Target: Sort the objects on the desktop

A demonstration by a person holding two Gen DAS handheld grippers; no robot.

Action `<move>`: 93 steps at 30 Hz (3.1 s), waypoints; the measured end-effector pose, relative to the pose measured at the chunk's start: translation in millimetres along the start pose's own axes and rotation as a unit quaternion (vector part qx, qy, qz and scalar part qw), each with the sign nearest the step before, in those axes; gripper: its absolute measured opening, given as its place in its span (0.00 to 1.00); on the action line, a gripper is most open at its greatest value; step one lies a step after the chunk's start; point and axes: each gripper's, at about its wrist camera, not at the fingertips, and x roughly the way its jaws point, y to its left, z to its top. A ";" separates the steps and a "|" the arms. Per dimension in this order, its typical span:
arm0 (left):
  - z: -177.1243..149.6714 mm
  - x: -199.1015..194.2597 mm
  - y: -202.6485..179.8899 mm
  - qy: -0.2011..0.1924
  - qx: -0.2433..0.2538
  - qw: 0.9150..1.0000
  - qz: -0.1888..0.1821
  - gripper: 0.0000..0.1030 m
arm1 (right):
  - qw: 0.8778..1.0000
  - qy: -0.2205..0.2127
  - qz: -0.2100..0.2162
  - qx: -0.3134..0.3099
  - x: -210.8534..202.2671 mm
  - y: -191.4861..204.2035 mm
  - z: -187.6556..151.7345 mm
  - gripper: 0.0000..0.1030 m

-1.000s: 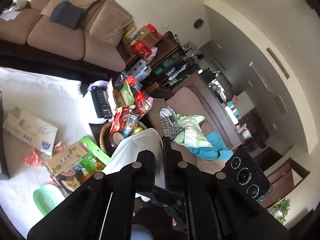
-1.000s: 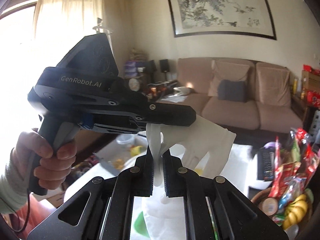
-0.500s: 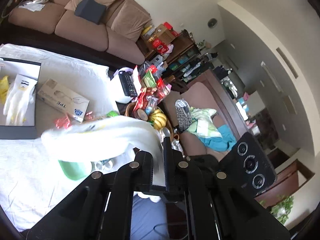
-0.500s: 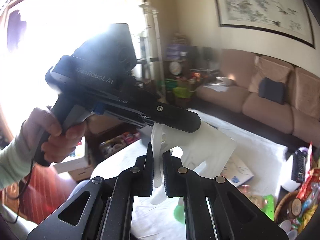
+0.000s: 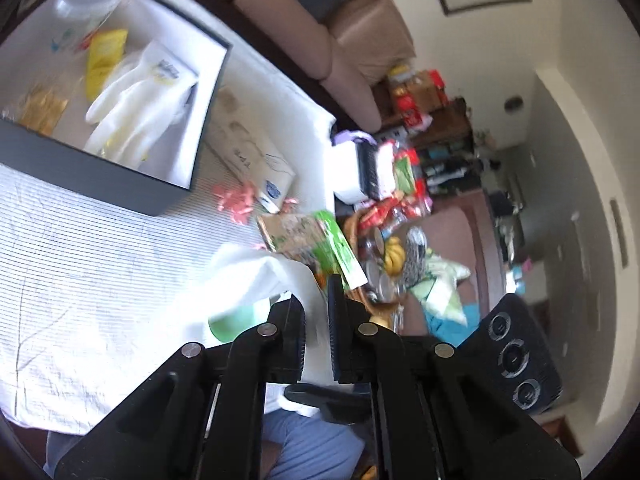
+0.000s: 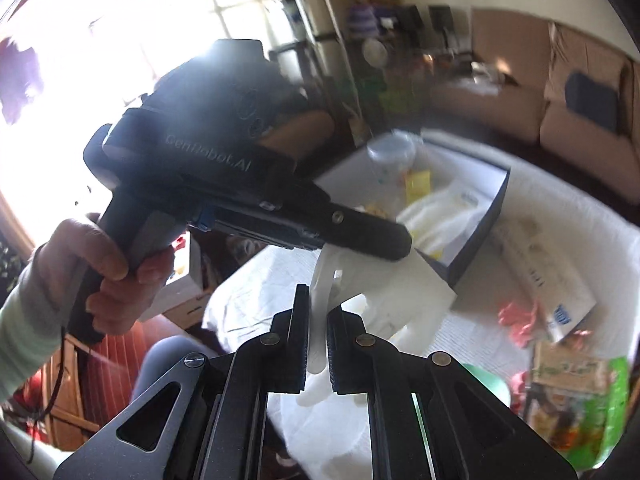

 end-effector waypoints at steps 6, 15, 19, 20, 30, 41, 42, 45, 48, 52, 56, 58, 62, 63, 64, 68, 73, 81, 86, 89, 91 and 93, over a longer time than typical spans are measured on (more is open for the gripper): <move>-63.2 25.6 52.8 0.031 -0.006 0.999 0.027 0.09 | 0.999 0.040 0.023 0.005 38.3 3.8 -40.0 0.07; -163.9 63.8 155.8 0.080 -0.103 0.988 0.082 0.25 | 0.976 0.194 0.070 0.072 109.1 14.3 -197.7 0.22; -153.1 30.1 124.6 0.029 -0.051 0.990 0.125 0.33 | 0.981 0.161 0.071 0.081 79.3 14.3 -208.5 0.43; -147.8 25.3 114.2 0.018 -0.034 0.990 0.137 0.35 | 0.984 0.149 0.063 0.081 69.9 12.8 -205.4 0.43; -130.3 63.3 144.4 0.009 -0.067 0.981 0.182 0.50 | 0.985 0.083 -0.028 0.150 83.1 -27.4 -189.9 0.48; -160.9 74.5 180.4 -0.006 -0.103 0.988 0.114 0.41 | 0.964 0.047 0.027 0.261 118.6 -62.9 -196.0 0.53; -161.0 74.8 181.9 -0.007 -0.103 0.988 0.117 0.33 | 0.965 0.046 0.028 0.256 118.0 -55.5 -195.7 0.49; -162.1 75.9 186.9 -0.006 -0.108 0.988 0.108 0.27 | 0.966 0.047 0.029 0.254 119.6 -49.9 -197.7 0.41; -161.8 78.2 184.0 0.002 -0.100 0.990 0.101 0.23 | 0.964 0.043 0.040 0.259 115.7 -51.8 -200.0 0.36; -161.0 72.0 176.8 0.005 -0.090 0.991 0.095 0.20 | 0.962 0.040 0.063 0.262 115.1 -48.7 -199.7 0.33; -162.7 65.2 176.9 0.006 -0.093 0.990 0.106 0.21 | 0.960 0.036 0.083 0.266 109.1 -43.7 -203.3 0.33; -165.2 70.3 181.3 0.014 -0.100 0.988 0.118 0.22 | 0.959 0.051 0.072 0.269 111.8 -43.9 -206.9 0.33; -169.0 74.4 185.4 0.009 -0.107 0.987 0.116 0.28 | 0.952 0.052 0.060 0.294 112.9 -54.0 -219.5 0.47; -169.1 75.9 185.7 0.010 -0.107 0.988 0.113 0.27 | 0.949 0.049 0.067 0.304 114.2 -57.0 -221.2 0.48; -169.0 78.0 186.1 0.011 -0.108 0.988 0.108 0.27 | 0.946 0.045 0.076 0.311 114.6 -59.4 -222.2 0.48; -169.7 73.3 177.4 0.005 -0.097 0.991 0.092 0.20 | 0.950 0.036 0.086 0.299 114.6 -52.5 -212.9 0.31; -162.0 44.7 139.3 -0.012 -0.052 0.996 0.077 0.20 | 0.970 0.006 0.064 0.235 83.6 -29.2 -188.0 0.27; -98.4 -13.9 47.7 -0.052 0.045 0.996 0.051 0.20 | 0.986 -0.063 0.041 0.149 27.3 -0.5 -101.7 0.27; -6.7 -26.1 20.4 -0.066 0.079 0.992 0.066 0.22 | 0.988 -0.092 0.020 0.124 26.9 -13.7 -17.0 0.27; 51.0 -21.5 16.7 -0.070 0.090 0.990 0.087 0.22 | 0.988 -0.097 0.007 0.123 43.8 -39.0 29.9 0.27; 85.3 -10.5 19.8 -0.070 0.092 0.988 0.098 0.21 | 0.987 -0.098 -0.006 0.127 62.0 -60.0 56.9 0.27; 117.6 0.7 29.3 -0.065 0.090 0.988 0.108 0.20 | 0.987 -0.096 -0.023 0.129 79.8 -79.2 74.6 0.27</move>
